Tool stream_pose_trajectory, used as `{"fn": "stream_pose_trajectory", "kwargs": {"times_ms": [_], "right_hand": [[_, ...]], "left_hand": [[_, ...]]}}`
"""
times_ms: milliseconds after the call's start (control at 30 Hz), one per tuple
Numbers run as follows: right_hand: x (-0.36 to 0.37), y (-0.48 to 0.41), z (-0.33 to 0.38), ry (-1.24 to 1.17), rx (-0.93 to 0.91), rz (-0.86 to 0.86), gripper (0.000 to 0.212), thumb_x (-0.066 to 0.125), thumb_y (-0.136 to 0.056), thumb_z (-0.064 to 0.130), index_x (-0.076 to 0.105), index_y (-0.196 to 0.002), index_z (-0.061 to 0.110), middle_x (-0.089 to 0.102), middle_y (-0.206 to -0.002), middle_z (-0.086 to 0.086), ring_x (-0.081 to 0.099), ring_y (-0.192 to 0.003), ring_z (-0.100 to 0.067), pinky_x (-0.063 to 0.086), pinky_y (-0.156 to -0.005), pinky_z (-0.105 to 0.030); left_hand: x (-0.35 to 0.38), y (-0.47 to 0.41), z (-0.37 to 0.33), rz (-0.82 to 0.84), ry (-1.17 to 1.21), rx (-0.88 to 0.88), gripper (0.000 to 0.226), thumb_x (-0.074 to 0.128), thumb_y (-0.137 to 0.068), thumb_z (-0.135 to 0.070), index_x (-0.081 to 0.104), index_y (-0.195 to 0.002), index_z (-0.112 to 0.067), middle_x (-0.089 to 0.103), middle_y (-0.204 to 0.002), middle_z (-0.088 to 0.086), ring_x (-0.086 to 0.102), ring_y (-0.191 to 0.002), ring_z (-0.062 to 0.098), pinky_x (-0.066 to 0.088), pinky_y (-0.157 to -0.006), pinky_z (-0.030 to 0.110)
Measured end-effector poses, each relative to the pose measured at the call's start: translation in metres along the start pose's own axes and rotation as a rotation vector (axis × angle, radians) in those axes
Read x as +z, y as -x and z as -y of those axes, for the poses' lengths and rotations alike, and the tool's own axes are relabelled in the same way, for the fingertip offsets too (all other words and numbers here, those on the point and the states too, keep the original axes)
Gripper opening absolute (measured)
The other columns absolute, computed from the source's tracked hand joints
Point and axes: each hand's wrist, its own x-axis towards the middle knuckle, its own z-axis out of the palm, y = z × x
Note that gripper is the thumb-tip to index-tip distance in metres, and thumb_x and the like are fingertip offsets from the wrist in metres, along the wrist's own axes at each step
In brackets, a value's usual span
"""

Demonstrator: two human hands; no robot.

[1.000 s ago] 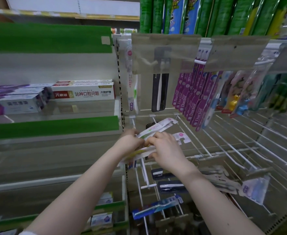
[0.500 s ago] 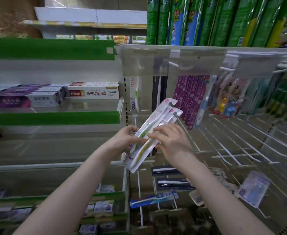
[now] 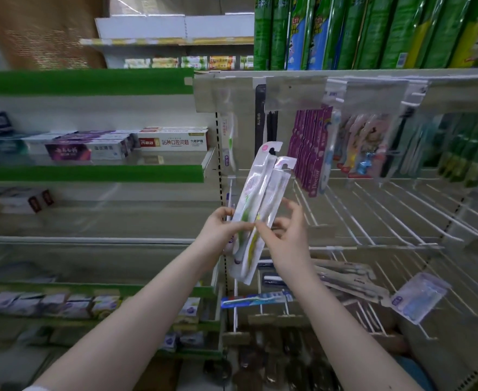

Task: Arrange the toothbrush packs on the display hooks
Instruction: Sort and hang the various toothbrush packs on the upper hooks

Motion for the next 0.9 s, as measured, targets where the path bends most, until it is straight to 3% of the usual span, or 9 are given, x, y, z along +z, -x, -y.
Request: {"fn": "stream_pose_trajectory", "kwargs": {"times_ms": [100,200,400,567,700,900], "right_hand": [[-0.006,0.012,-0.003,-0.035,0.037,-0.005,0.063,0.066,-0.086,0.022,0.028,-0.136,0.029,0.064,-0.098,-0.012,0.062,-0.089,-0.026,0.051,-0.068,-0.021],[-0.010,0.014,-0.004,-0.039,0.047,-0.011,0.066,0.069,-0.084,0.020,0.030,-0.137,0.029,0.062,-0.096,-0.007,0.061,-0.084,-0.020,0.051,-0.065,-0.013],[-0.007,0.004,-0.003,-0.015,0.033,-0.018,0.065,0.066,-0.086,0.014,0.031,-0.140,0.027,0.058,-0.086,-0.007,0.057,-0.076,-0.012,0.049,-0.062,-0.013],[0.014,-0.019,-0.001,-0.028,0.021,-0.021,0.059,0.062,-0.087,0.008,0.036,-0.135,0.030,0.064,-0.094,-0.003,0.065,-0.084,-0.009,0.051,-0.067,-0.018],[0.038,-0.044,0.000,0.007,0.019,-0.050,0.057,0.057,-0.088,0.004,0.036,-0.132,0.033,0.067,-0.090,0.001,0.066,-0.076,-0.005,0.055,-0.066,-0.020],[0.073,-0.076,-0.010,0.037,0.058,-0.095,0.057,0.053,-0.090,0.006,0.038,-0.134,0.038,0.064,-0.103,-0.007,0.066,-0.084,-0.026,0.057,-0.076,-0.043]], "left_hand": [[0.006,0.010,0.007,0.037,0.022,-0.017,0.030,0.078,-0.068,-0.015,0.056,-0.089,-0.015,0.064,-0.088,0.010,0.062,-0.070,0.023,0.045,-0.050,0.028],[0.010,0.013,0.009,0.067,0.057,-0.026,0.024,0.077,-0.065,-0.018,0.056,-0.078,-0.018,0.061,-0.092,0.013,0.059,-0.074,0.026,0.042,-0.053,0.031],[0.006,0.006,0.007,0.095,0.065,0.008,0.023,0.075,-0.075,-0.015,0.056,-0.087,-0.014,0.064,-0.091,0.011,0.063,-0.075,0.027,0.051,-0.057,0.033],[-0.014,-0.014,0.003,0.098,0.127,0.017,0.021,0.070,-0.079,-0.003,0.054,-0.091,-0.008,0.067,-0.086,0.010,0.067,-0.074,0.024,0.055,-0.062,0.036],[-0.041,-0.037,-0.005,0.086,0.103,0.046,0.024,0.072,-0.077,-0.001,0.055,-0.092,-0.008,0.066,-0.096,0.013,0.065,-0.089,0.031,0.052,-0.083,0.054],[-0.076,-0.060,-0.009,0.067,0.161,0.082,0.026,0.070,-0.078,0.001,0.053,-0.097,-0.005,0.069,-0.087,0.011,0.067,-0.074,0.027,0.055,-0.075,0.045]]}}
